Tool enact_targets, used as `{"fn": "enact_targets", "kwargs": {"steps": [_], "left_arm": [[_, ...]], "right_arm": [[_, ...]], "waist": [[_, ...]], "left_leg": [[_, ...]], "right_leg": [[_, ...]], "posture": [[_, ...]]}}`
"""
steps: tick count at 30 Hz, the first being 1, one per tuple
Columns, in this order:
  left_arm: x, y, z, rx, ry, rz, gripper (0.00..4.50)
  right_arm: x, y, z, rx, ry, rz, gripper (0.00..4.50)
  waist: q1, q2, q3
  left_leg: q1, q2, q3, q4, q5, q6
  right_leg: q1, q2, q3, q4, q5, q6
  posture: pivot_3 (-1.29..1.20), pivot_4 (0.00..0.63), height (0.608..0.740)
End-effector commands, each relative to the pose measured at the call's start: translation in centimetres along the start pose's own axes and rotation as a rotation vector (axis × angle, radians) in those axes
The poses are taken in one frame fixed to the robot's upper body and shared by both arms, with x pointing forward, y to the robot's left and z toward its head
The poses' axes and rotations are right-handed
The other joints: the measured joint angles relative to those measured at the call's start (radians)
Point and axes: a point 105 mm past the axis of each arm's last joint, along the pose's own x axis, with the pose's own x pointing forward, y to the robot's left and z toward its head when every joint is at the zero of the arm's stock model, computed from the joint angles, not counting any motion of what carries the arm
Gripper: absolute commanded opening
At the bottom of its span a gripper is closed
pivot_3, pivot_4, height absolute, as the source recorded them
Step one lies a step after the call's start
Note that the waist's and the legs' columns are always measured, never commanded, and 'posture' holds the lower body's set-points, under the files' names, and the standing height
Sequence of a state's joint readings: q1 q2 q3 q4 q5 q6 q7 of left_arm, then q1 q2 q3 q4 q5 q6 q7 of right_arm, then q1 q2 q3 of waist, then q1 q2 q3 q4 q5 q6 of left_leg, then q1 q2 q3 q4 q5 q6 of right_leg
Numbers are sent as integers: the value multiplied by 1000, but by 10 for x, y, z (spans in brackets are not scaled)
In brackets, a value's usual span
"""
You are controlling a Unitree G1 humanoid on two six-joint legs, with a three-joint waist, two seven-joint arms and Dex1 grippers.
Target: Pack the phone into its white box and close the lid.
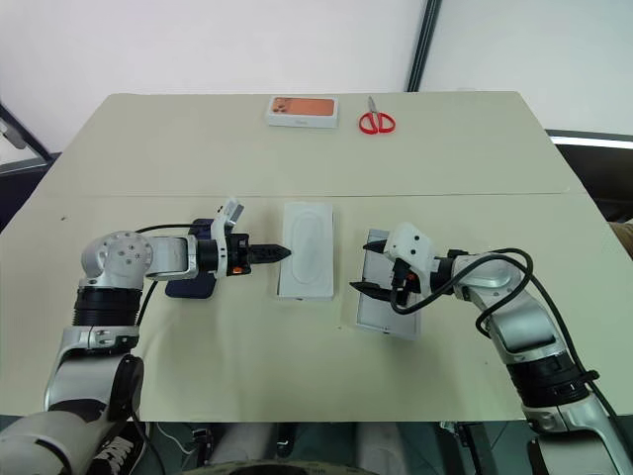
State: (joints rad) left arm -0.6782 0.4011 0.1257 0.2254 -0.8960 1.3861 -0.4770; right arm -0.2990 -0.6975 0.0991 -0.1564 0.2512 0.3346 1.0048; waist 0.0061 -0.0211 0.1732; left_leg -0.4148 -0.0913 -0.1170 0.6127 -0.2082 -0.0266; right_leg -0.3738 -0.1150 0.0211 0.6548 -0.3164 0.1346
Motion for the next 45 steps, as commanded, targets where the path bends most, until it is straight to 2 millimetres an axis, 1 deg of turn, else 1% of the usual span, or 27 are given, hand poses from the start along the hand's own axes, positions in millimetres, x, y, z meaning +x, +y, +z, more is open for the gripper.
{"fn": "enact_targets", "kwargs": {"steps": [1, 3, 4, 5, 6, 8, 13, 16, 19, 23, 25, 27, 28, 32, 33, 35, 36, 37, 38, 39, 40, 41, 42, 43, 45], "left_arm": [[-1, -5, 7, 35, -10, -10, 878], [-2, -5, 8, 37, -13, -8, 1824], [-2, -5, 9, 45, -10, -4, 2455], [-2, -5, 10, 58, -9, 1, 2718], [-3, -6, 11, 69, -13, 5, 3303], [-4, -8, 15, 86, -12, 8, 4146], [-8, -16, 25, 114, -20, -2, 4146], [-8, -18, 27, 121, -21, -3, 4146], [-8, -23, 24, 130, -9, -18, 4146], [-10, -38, 14, 155, 33, -80, 4146], [-9, -35, 10, 163, 48, -48, 4146], [-12, -34, 11, 198, 25, -32, 4146], [-14, -35, 13, 200, 11, -38, 4146], [-28, -35, 33, 254, -104, -31, 4146], [-35, -34, 42, 331, -168, -2, 4171], [-45, -32, 50, 428, -235, 25, 4181], [-49, -31, 51, 444, -247, 24, 4181], [-55, -29, 53, 501, -271, 46, 4181], [-61, -25, 51, 528, -276, 50, 4181], [-65, -22, 49, 543, -274, 58, 4181], [-67, -19, 47, 550, -270, 61, 4181], [-73, -19, 48, 572, -309, 47, 4181], [-77, -18, 49, 594, -340, 39, 4181], [-81, -15, 47, 592, -343, 40, 4181], [-88, -12, 46, 605, -366, 51, 4181]], "right_arm": [[1, 2, 13, -53, -37, -1, 4016], [1, 2, 13, -54, -35, -2, 4016], [1, 1, 13, -54, -36, -2, 4016], [1, 1, 12, -54, -36, -2, 4016], [2, 1, 13, -54, -37, -2, 4016], [3, 1, 13, -54, -40, -2, 4016], [5, -1, 14, -61, -43, -3, 4016], [6, -1, 16, -59, -50, -3, 4016], [6, -2, 16, -59, -52, -4, 4016], [7, -3, 17, -59, -56, -9, 4016], [8, -3, 17, -61, -55, -7, 4016], [9, -3, 18, -67, -58, -8, 4016], [9, -4, 19, -68, -63, -11, 4016], [12, -8, 32, -58, -119, -35, 4016], [15, -12, 40, -46, -157, -60, 3754], [21, -15, 51, -33, -203, -88, 3218], [24, -15, 54, -42, -209, -92, 2641], [30, -16, 55, -50, -212, -104, 2211], [37, -15, 57, -61, -219, -105, 1644], [42, -14, 58, -70, -223, -105, 1231], [46, -13, 59, -75, -225, -104, 655], [52, -14, 57, -88, -211, -108, 210], [56, -15, 56, -98, -200, -112, 57], [62, -16, 54, -119, -179, -123, 57], [75, -12, 56, -119, -183, -108, 57]], "waist": [[0, 0, 0], [1, 0, 0], [1, 0, 0], [1, 0, 0], [1, 0, 0], [1, 0, 0], [1, 0, 0], [0, 0, 0], [-2, 0, 0], [-3, 0, 0], [-3, 0, 0], [-6, 0, 0], [-7, 0, 0], [-17, 0, 0], [-18, 0, 0], [-27, 0, 0], [-25, 0, 0], [-22, 0, 1], [-24, 0, 0], [-24, 0, 0], [-23, 0, 0], [-22, 0, 0], [-20, 1, 1], [-18, 1, 1], [-18, 1, 1]], "left_leg": [[0, 0, 0, 0, 0, 0], [0, 0, 0, 0, 0, 0], [0, 0, 0, 0, 0, 0], [0, 0, 0, 0, 0, 0], [0, 0, 0, 0, 0, 0], [0, 0, 0, 0, 0, 0], [0, 0, 0, 0, 0, 0], [0, 0, -1, 0, 0, 0], [0, 0, -1, 0, 0, 0], [-1, 0, -1, 0, 0, 0], [-1, 0, -1, 0, 0, 0], [-1, 0, -1, 0, 0, 0], [-1, 0, -1, 0, 0, 0], [-1, 0, -1, 0, 0, 0], [-1, 0, -1, 0, 0, 0], [-1, 1, 0, -1, 0, -1], [-1, 1, 0, -1, 3, -4], [-1, 1, 0, -2, 3, -5], [-1, 1, 0, -2, 3, -5], [-1, 1, 0, -2, 3, -5], [-1, 1, 0, -2, 3, -5], [-1, 1, 0, -2, 3, -5], [-1, 1, 0, -2, 2, -4], [-1, 1, 0, -2, 2, -2], [-1, 1, 0, -1, 1, -1]], "right_leg": [[0, 0, 0, 0, 0, 0], [0, 0, 0, 0, 0, 0], [0, 0, 0, 0, 0, 0], [0, 0, 0, 0, 0, 0], [0, 0, 0, 0, 0, 0], [1, 0, -1, 0, 0, 0], [0, 0, 0, 0, 0, 0], [0, 0, -1, 0, 0, 0], [0, 0, -1, 0, 0, 0], [0, 0, 0, 0, 0, 0], [0, 0, -1, 0, 0, 0], [0, 0, -1, 0, 0, 0], [0, 0, 0, 0, 0, 0], [0, 1, -1, 1, 0, 0], [0, 1, -1, 0, 0, 0], [-1, 1, 0, 0, 0, 0], [-2, 1, 1, 1, 0, 0], [-2, 1, 1, 1, 0, 0], [-2, 1, 1, 1, 0, 0], [-2, 1, 1, 0, 0, 0], [-3, 1, 1, 0, 0, 0], [-3, 1, 1, 0, 0, 0], [-3, 1, 1, 0, 0, 0], [-3, 0, 1, 0, 0, 0], [-6, 0, 1, 0, 1, -1]], "posture": [[0, 150, 740], [0, 150, 740], [0, 150, 740], [0, 150, 740], [0, 150, 740], [0, 150, 740], [0, 150, 740], [0, 150, 740], [0, 150, 740], [0, 150, 740], [0, 150, 740], [0, 150, 740], [0, 150, 740], [0, 150, 740], [0, 150, 740], [0, 150, 740], [0, 150, 740], [0, 150, 740], [0, 150, 740], [0, 150, 740], [0, 150, 740], [0, 150, 740], [0, 150, 740], [0, 150, 740], [0, 150, 740]]}}
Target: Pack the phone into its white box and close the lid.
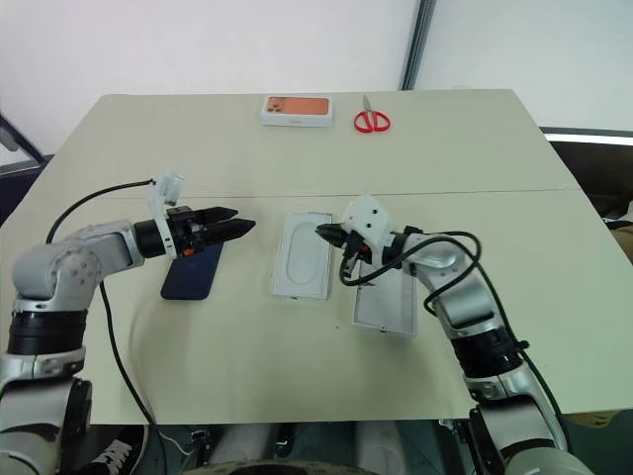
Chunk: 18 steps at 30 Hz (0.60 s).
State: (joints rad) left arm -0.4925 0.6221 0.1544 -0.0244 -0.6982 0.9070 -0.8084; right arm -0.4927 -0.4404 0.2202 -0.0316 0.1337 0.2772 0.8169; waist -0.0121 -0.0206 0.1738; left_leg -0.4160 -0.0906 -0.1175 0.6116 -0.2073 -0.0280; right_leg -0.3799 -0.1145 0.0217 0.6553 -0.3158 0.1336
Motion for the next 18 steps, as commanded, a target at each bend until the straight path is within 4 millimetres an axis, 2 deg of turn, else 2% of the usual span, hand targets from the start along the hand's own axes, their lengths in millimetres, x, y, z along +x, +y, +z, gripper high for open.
{"fn": "enact_targets", "kwargs": {"steps": [1, 5, 9, 14, 18], "left_arm": [[-16, 0, 16, 111, -71, 11, 4181], [-26, 2, 0, 212, -66, 31, 4181], [-30, -2, -4, 252, -92, 27, 4181], [-30, 0, -15, 272, -53, 50, 4181], [-29, 0, -18, 290, -36, 59, 4181]], "right_arm": [[18, 3, 10, -62, -16, 3, 57], [42, 14, 2, -104, 35, 22, 57], [51, 21, -8, -106, 75, 38, 57], [47, 29, -29, -154, 168, 92, 57], [40, 37, -36, -152, 192, 146, 57]], "waist": [[-1, 0, 0], [-8, 0, 0], [-3, 0, 0], [-3, 0, 0], [-5, 1, 0]], "left_leg": [[0, 0, 0, 0, 0, 0], [0, 0, 0, -2, 0, 0], [-4, 1, 1, -3, 3, -4], [-6, 1, 1, 1, 2, -2], [-6, 1, 0, 0, 2, -2]], "right_leg": [[0, 0, 0, 0, 0, -1], [-3, 0, 1, 0, 0, -1], [-8, 1, 1, 2, 0, -1], [-10, 1, 1, 7, 1, -1], [-11, 1, 2, 7, 0, -1]], "posture": [[0, 150, 740], [0, 150, 740], [0, 150, 740], [0, 150, 740], [0, 150, 740]]}}
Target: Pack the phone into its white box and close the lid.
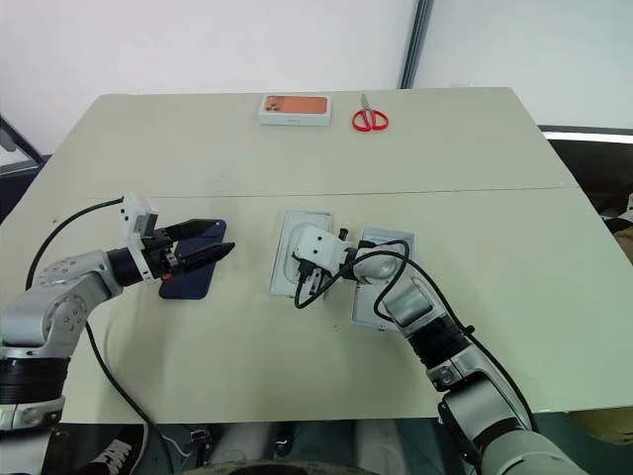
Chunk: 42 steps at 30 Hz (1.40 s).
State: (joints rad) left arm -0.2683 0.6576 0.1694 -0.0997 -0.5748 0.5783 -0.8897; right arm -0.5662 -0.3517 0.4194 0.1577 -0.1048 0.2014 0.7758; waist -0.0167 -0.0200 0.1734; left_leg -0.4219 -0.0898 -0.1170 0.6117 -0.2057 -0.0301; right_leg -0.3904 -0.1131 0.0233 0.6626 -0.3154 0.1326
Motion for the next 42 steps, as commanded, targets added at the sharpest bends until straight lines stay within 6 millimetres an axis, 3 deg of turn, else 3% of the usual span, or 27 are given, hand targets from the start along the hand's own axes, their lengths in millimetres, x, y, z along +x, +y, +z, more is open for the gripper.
{"fn": "enact_targets", "kwargs": {"steps": [1, 4, 11, 17, 20, 26, 32, 33, 35, 40, 41, 42], "left_arm": [[0, -3, 8, 66, -11, 2, 4181], [3, -1, 9, 67, -22, 7, 4181], [9, -3, 8, 73, -14, -8, 4181], [6, -1, 8, 74, -5, -19, 4181], [5, 4, 8, 84, -7, -4, 4181], [7, 14, 3, 92, 4, 51, 4181], [0, 25, 1, 13, 23, 105, 4181], [-3, 27, 0, -8, 41, 106, 4181], [-13, 34, 0, -57, 58, 131, 4181], [-33, 51, 4, -165, 65, 184, 4181], [-40, 57, 1, -261, 91, 208, 4181], [-44, 61, -1, -331, 109, 221, 4181]], "right_arm": [[-4, 13, -6, 5, 22, 66, 57], [-7, 14, -9, -4, 35, 69, 57], [-6, 5, 11, 41, -53, 25, 57], [-25, -17, 22, 118, -125, -32, 57], [-34, -26, 30, 147, -166, -53, 942], [-28, -26, 35, 139, -170, -62, 4015], [-20, -21, 45, 157, -211, -62, 4015], [-19, -20, 47, 138, -215, -58, 3779], [-13, -26, 56, 126, -246, -96, 3207], [9, -28, 69, 54, -236, -149, 574], [18, -25, 73, 43, -226, -141, 99], [24, -23, 76, 38, -220, -136, 99]], "waist": [[0, 0, 0], [2, 0, 0], [0, 0, 0], [0, 0, 0], [1, 0, 0], [0, 0, 0], [-1, 0, 0], [-1, 0, 0], [-3, 0, 0], [-10, 0, 0], [-11, 0, 0], [-12, 0, 0]], "left_leg": [[0, 0, 0, 0, 0, 0], [0, 0, 0, 0, 0, 0], [0, 0, 0, 0, 0, 0], [0, 0, 0, 0, 0, 0], [0, 0, 0, 0, 0, 0], [-1, 0, 0, 0, 0, 0], [-2, 0, 0, 0, 0, 0], [-2, 0, 0, 0, 0, 0], [-2, 0, 0, 1, 0, 0], [-2, 1, 0, 0, 1, -1], [-2, 1, 0, 0, 1, -1], [-2, 1, 0, 0, 1, -1]], "right_leg": [[0, 0, 0, 0, 0, 0], [0, 0, 0, 0, 0, 0], [0, 0, 0, 0, 0, 0], [0, 0, 0, 0, 0, 0], [1, 0, 0, 0, 0, 0], [1, 0, 0, 1, 0, 0], [0, 0, 0, 1, 0, 0], [0, 0, 0, 1, 0, 0], [-1, 0, 0, 1, 0, 0], [-5, 2, 1, 3, 0, 0], [-4, 2, 1, 3, 0, 0], [-4, 2, 1, 3, 0, 0]], "posture": [[0, 150, 740], [0, 150, 740], [0, 150, 740], [0, 150, 740], [0, 150, 740], [0, 150, 740], [0, 150, 740], [0, 150, 740], [0, 150, 740], [0, 150, 740], [0, 150, 740], [0, 150, 740]]}}
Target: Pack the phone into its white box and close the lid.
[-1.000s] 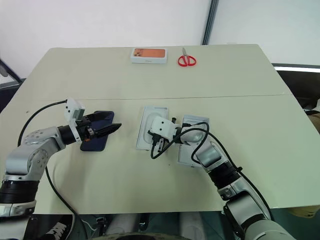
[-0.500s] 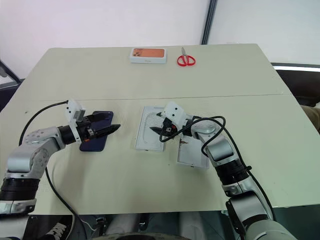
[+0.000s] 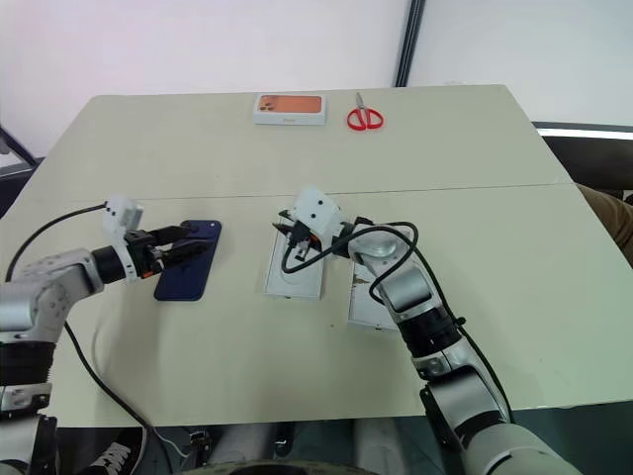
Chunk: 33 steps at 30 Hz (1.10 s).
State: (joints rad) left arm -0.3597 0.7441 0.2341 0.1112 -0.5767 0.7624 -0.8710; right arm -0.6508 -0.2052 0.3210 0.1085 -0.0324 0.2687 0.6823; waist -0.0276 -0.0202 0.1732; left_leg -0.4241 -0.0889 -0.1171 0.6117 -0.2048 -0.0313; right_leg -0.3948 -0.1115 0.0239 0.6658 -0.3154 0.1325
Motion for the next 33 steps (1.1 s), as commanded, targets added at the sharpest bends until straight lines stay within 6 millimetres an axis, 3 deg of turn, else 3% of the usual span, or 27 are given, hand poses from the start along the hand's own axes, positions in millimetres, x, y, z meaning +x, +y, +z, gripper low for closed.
{"fn": "enact_targets", "kwargs": {"steps": [1, 6, 10, 13, 19, 26, 33], "left_arm": [[-19, 17, 7, -160, 35, 56, 4181], [-27, 28, 1, -224, 52, 91, 4181], [-30, 30, -1, -324, 57, 76, 4181], [-36, 40, -11, -359, 100, 124, 4181], [-37, 29, -29, -450, 187, 71, 4181], [-21, 18, -67, -555, 332, 80, 4181], [0, 7, -84, -609, 384, 45, 4181]], "right_arm": [[26, 15, 9, -43, 4, 36, 99], [53, 34, 24, -173, 5, 52, 99], [69, 61, 26, -119, 27, 180, 99], [76, 77, 16, -151, 86, 252, 99], [80, 100, 2, -157, 163, 373, 99], [85, 97, 5, -169, 162, 327, 99], [84, 86, 0, -195, 180, 289, 99]], "waist": [[-5, 0, 0], [-16, 0, 0], [-19, 0, 0], [-19, 0, 0], [-19, 0, -1], [-15, 2, -4], [-2, 9, -11]], "left_leg": [[0, 0, 0, 0, 0, 0], [0, 0, -1, -1, 3, -5], [-1, 0, -1, -1, 3, -6], [-1, 0, -1, -1, 3, -6], [-1, 0, -1, -1, 3, -6], [0, -1, -1, 0, 3, -6], [6, -3, -1, -1, 1, -1]], "right_leg": [[0, 0, 0, 0, 0, 0], [-1, 0, 0, 1, 0, 0], [-2, 1, 0, 1, 0, 0], [-2, 1, 0, 1, 0, 0], [-2, 1, 0, 2, 0, 0], [-1, 1, 0, 2, 0, 0], [5, -1, 0, 2, 0, 0]], "posture": [[0, 150, 740], [0, 150, 740], [0, 150, 740], [0, 150, 740], [0, 150, 740], [0, 150, 740], [0, 150, 740]]}}
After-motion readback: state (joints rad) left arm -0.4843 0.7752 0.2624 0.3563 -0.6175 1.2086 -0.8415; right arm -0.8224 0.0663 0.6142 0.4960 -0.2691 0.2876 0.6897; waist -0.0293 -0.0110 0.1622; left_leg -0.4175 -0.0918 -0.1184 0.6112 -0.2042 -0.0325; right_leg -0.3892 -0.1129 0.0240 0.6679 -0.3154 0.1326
